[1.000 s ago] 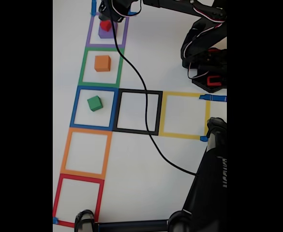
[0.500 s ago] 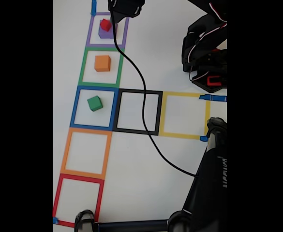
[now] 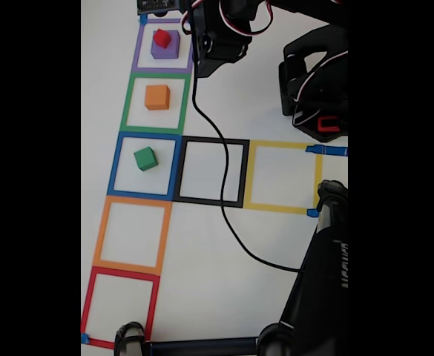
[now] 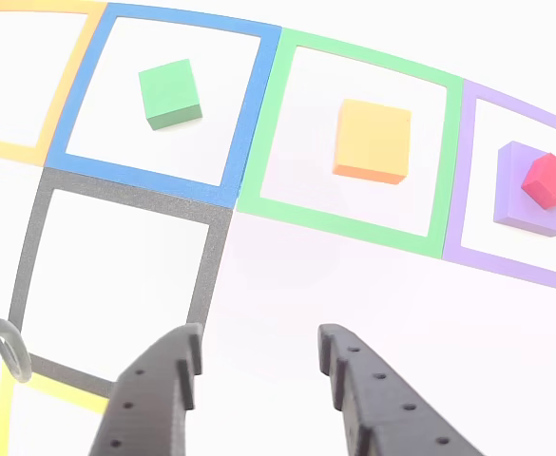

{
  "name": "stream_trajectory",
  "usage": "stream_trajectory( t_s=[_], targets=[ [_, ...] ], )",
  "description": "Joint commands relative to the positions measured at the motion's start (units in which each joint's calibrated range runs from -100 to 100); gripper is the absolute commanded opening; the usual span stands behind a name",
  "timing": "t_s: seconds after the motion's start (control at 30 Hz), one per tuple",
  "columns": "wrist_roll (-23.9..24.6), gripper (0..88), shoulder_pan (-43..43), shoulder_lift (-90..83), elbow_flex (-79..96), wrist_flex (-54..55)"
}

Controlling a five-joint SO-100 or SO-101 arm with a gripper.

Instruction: Tower of hanoi

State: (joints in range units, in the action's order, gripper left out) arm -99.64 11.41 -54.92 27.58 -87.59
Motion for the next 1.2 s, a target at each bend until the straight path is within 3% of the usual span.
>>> stream_trajectory(
  t_s=[0.0,0.27,0.9,1.1,1.17],
  targets=[
    [-0.4,22.0,0.5,-3.4,9.0,10.3],
    [-0.4,33.7,0.9,-5.9,32.0,37.5],
    [-0.4,35.2,5.8,24.8,60.4,109.1],
    [-0.4,36.1,6.7,44.2,60.6,134.2],
    [-0.4,36.1,6.4,49.5,58.5,138.1]
  ],
)
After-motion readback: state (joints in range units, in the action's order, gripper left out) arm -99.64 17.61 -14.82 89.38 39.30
